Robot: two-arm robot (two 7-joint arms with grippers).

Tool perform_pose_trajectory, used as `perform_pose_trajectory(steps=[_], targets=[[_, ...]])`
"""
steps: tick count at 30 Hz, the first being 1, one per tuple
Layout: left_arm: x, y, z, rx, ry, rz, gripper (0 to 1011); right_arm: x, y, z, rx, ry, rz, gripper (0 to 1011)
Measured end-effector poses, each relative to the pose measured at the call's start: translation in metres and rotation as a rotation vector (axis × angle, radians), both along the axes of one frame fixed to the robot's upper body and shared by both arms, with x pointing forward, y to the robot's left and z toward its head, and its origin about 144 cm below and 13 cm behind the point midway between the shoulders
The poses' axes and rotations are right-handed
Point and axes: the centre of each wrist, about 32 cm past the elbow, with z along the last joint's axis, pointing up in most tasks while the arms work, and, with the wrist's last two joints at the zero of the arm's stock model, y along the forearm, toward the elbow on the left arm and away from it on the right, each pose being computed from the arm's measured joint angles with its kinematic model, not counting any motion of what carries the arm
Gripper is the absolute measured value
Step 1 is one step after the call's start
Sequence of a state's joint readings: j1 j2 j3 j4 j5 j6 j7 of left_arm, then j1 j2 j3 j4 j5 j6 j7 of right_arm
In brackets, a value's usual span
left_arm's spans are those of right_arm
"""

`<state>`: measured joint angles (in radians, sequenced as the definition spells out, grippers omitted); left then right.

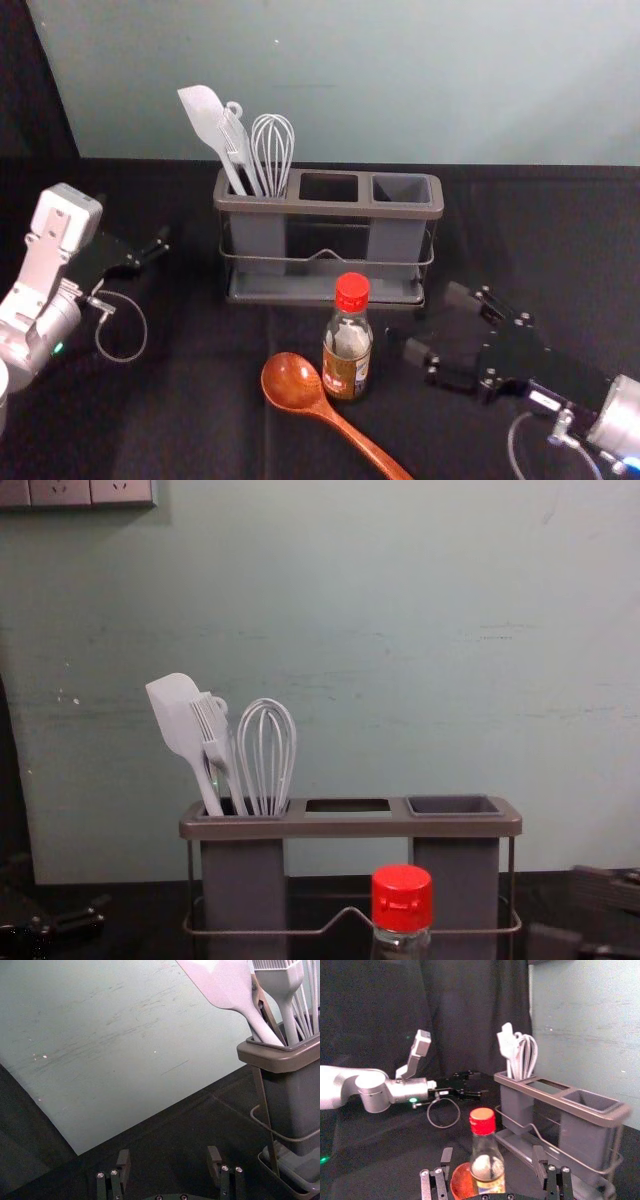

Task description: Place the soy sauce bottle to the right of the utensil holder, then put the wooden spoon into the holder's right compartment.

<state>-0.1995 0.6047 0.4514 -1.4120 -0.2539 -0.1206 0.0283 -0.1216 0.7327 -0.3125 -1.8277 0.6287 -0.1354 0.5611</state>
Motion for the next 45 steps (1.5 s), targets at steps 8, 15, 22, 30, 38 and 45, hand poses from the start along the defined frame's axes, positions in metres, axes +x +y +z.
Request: perform_pose_trajectory(steps=[8,15,22,30,38,45], targets=[[0.000,0.000,0.000,0.000,0.000,0.000,1005,0.012,0.022,0.003,-0.033,-0.008,0.029,1002],[0.000,0.000,0.000,0.000,0.000,0.000,1005,0.024,0.037,0.005,-0.063,-0.016,0.037,1002],[0.000,0.000,0.000,0.000,0.000,0.000,1005,0.034,0.049,0.005,-0.073,-0.014,0.037,1002],[0.000,0.000,0.000,0.000,0.000,0.000,1005,0.044,0.059,0.003,-0.068,-0.001,0.037,1002],[0.000,0.000,0.000,0.000,0.000,0.000,1005,0.049,0.066,0.003,-0.060,0.003,0.037,1002],[0.000,0.000,0.000,0.000,0.000,0.000,1005,0.049,0.065,0.003,-0.062,0.003,0.036,1002]])
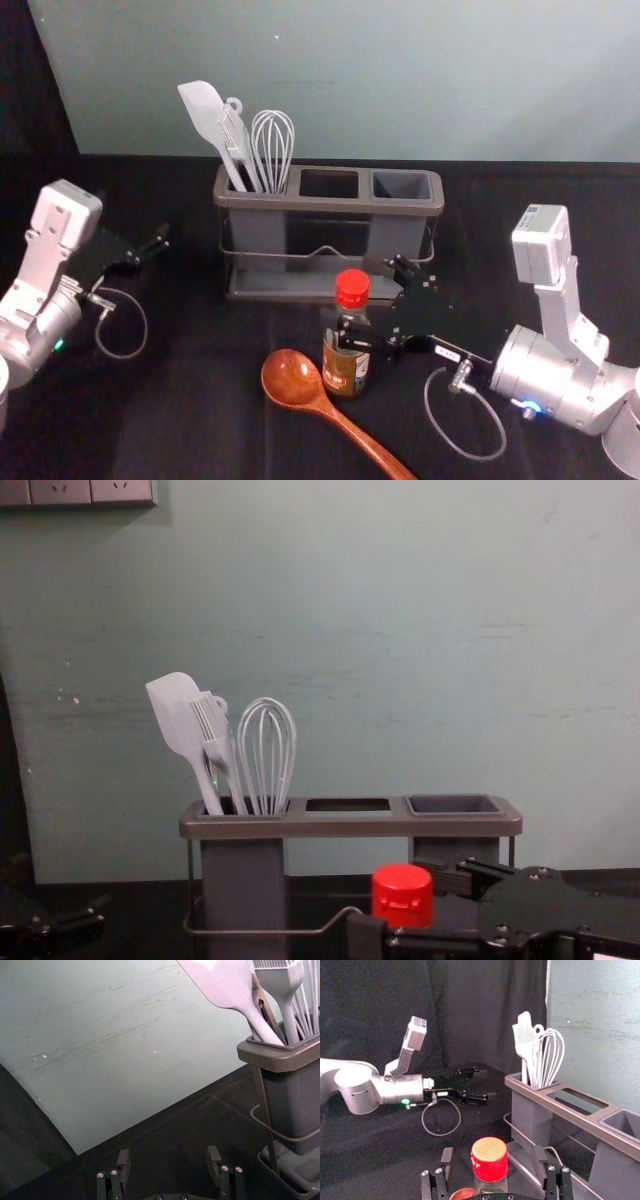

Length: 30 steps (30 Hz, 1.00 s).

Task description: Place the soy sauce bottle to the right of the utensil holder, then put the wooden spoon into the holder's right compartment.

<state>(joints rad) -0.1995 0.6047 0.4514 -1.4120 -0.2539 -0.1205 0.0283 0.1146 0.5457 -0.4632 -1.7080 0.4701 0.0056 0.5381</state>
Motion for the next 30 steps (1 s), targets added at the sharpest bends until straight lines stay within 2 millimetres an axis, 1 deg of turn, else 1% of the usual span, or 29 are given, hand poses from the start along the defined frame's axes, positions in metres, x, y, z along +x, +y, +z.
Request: perform_pose_trajectory(steps=[1,4,5,6,7,9,11,12,13,14,15,17,20,21,24,30], targets=[[0.0000,0.0000,0.0000,0.000,0.000,0.000,1005,0.0000,-0.0001,0.0000,0.000,0.000,0.000,998],[0.0000,0.0000,0.0000,0.000,0.000,0.000,1005,-0.0003,-0.0002,0.0000,-0.001,0.000,0.000,930],[0.0000,0.0000,0.0000,0.000,0.000,0.000,1005,-0.0003,-0.0003,0.0000,-0.001,0.000,0.000,930],[0.0000,0.0000,0.0000,0.000,0.000,0.000,1005,-0.0004,-0.0003,0.0000,-0.001,-0.001,0.000,887],[0.0000,0.0000,0.0000,0.000,0.000,0.000,1005,-0.0004,-0.0004,0.0001,-0.001,-0.001,0.000,869],[0.0000,0.0000,0.0000,0.000,0.000,0.000,1005,-0.0004,-0.0004,0.0001,-0.001,-0.001,0.000,802],[0.0000,0.0000,0.0000,0.000,0.000,0.000,1005,-0.0004,-0.0005,0.0001,-0.001,-0.001,0.000,765],[0.0000,0.0000,0.0000,0.000,0.000,0.000,1005,-0.0005,-0.0006,0.0002,-0.001,-0.002,0.000,710],[0.0000,0.0000,0.0000,0.000,0.000,0.000,1005,-0.0005,-0.0006,0.0002,-0.001,-0.002,0.000,692],[0.0000,0.0000,0.0000,0.000,0.000,0.000,1005,-0.0005,-0.0006,0.0002,-0.001,-0.002,0.000,650],[0.0000,0.0000,0.0000,0.000,0.000,0.000,1005,-0.0005,-0.0007,0.0002,-0.001,-0.002,0.000,650],[0.0000,0.0000,0.0000,0.000,0.000,0.000,1005,-0.0005,-0.0007,0.0002,-0.001,-0.002,0.000,573],[0.0000,0.0000,0.0000,0.000,0.000,0.000,1005,-0.0006,-0.0008,0.0003,-0.001,-0.002,0.000,488],[0.0000,0.0000,0.0000,0.000,0.000,0.000,1005,-0.0006,-0.0008,0.0003,-0.001,-0.002,0.000,427],[0.0000,0.0000,0.0000,0.000,0.000,0.000,1005,-0.0007,-0.0009,0.0002,-0.001,-0.002,0.000,388],[0.0000,0.0000,0.0000,0.000,0.000,0.000,1005,-0.0008,-0.0009,0.0003,-0.001,-0.002,0.000,388]])
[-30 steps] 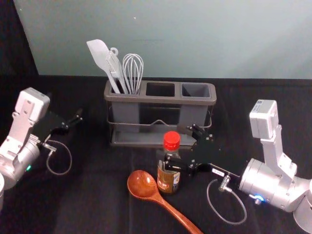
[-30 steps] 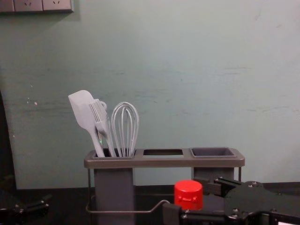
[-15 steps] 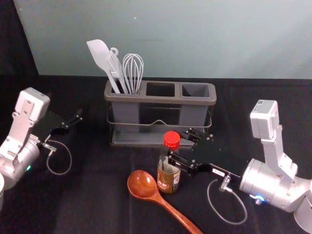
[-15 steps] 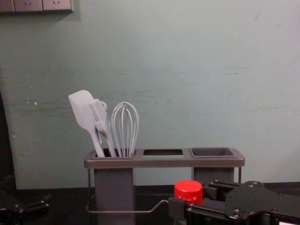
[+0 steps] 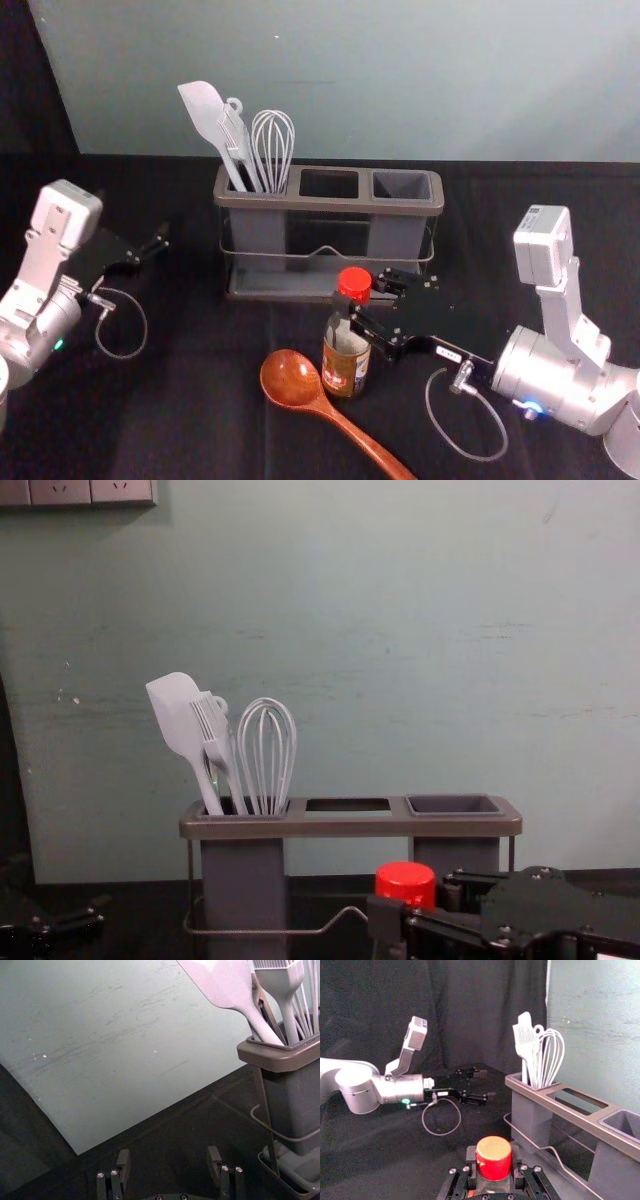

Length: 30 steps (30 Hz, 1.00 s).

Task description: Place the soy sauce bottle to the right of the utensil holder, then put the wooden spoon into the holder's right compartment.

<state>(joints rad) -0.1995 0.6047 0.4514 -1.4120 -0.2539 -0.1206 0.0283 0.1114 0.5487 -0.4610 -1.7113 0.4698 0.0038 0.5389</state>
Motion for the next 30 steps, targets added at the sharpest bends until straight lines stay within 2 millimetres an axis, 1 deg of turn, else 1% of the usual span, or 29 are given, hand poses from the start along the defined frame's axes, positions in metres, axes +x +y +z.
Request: perform_pose_trajectory(steps=[6,10,13,17,20,22,23,25,28,30], targets=[[0.000,0.000,0.000,0.000,0.000,0.000,1005,-0.005,-0.006,0.006,0.007,-0.030,-0.009,390],[0.000,0.000,0.000,0.000,0.000,0.000,1005,-0.009,-0.012,0.016,0.016,-0.055,-0.022,388],[0.000,0.000,0.000,0.000,0.000,0.000,1005,-0.010,-0.016,0.026,0.023,-0.082,-0.031,388],[0.000,0.000,0.000,0.000,0.000,0.000,1005,-0.010,-0.023,0.047,0.030,-0.124,-0.040,388],[0.000,0.000,0.000,0.000,0.000,0.000,1005,-0.009,-0.026,0.058,0.033,-0.140,-0.046,388],[0.000,0.000,0.000,0.000,0.000,0.000,1005,-0.007,-0.029,0.070,0.036,-0.156,-0.052,388],[0.000,0.000,0.000,0.000,0.000,0.000,1005,-0.005,-0.031,0.079,0.037,-0.170,-0.060,388],[0.000,0.000,0.000,0.000,0.000,0.000,1005,-0.004,-0.033,0.086,0.037,-0.182,-0.066,390],[0.000,0.000,0.000,0.000,0.000,0.000,1005,0.002,-0.037,0.103,0.033,-0.215,-0.083,388],[0.000,0.000,0.000,0.000,0.000,0.000,1005,0.006,-0.038,0.110,0.032,-0.227,-0.091,390]])
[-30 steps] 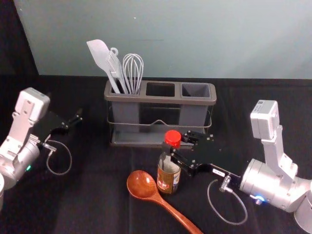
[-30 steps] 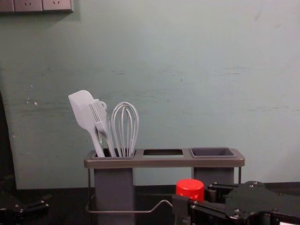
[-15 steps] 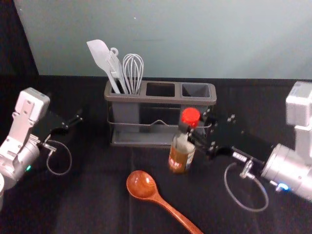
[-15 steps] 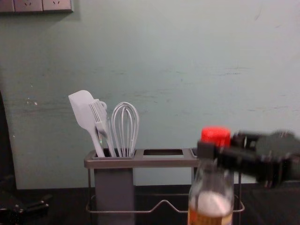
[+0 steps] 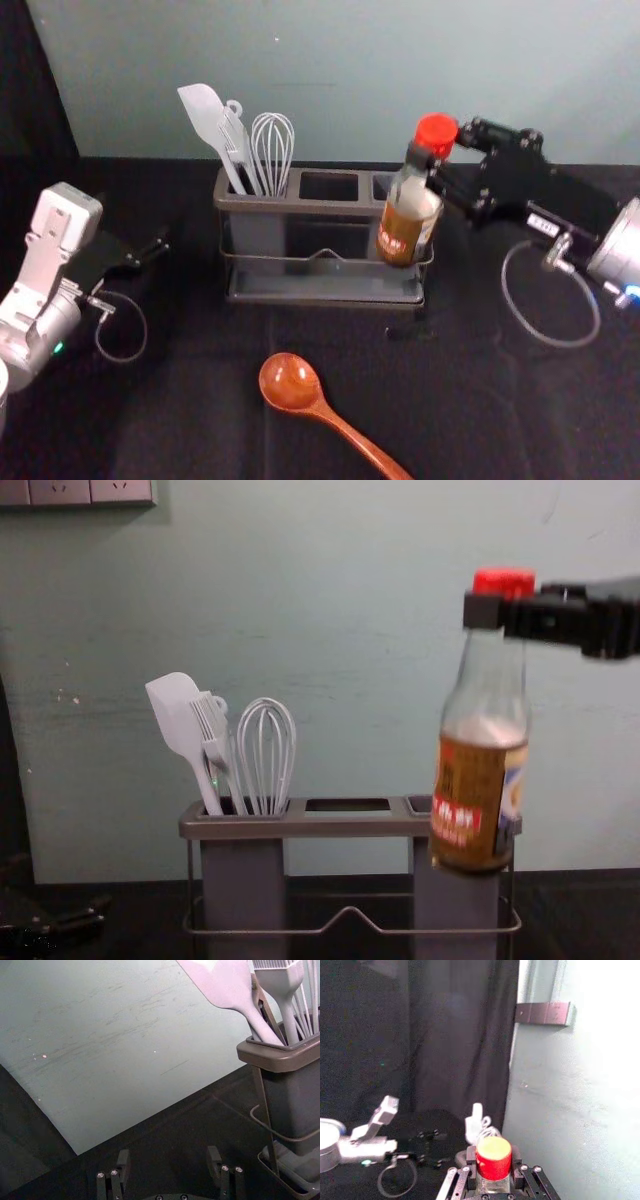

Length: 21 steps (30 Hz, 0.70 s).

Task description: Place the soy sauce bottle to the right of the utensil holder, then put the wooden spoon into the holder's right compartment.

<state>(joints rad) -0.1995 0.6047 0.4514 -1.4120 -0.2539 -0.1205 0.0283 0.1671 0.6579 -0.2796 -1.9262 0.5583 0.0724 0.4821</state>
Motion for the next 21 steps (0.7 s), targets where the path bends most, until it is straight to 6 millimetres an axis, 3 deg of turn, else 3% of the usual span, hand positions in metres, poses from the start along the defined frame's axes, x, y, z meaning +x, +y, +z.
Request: perform_pose_trajectory(steps=[9,21], targets=[[0.000,0.000,0.000,0.000,0.000,0.000,1005,0.025,-0.003,0.023,0.010,-0.024,-0.053,388],[0.000,0.000,0.000,0.000,0.000,0.000,1005,0.055,0.001,0.030,0.010,-0.006,-0.105,388]])
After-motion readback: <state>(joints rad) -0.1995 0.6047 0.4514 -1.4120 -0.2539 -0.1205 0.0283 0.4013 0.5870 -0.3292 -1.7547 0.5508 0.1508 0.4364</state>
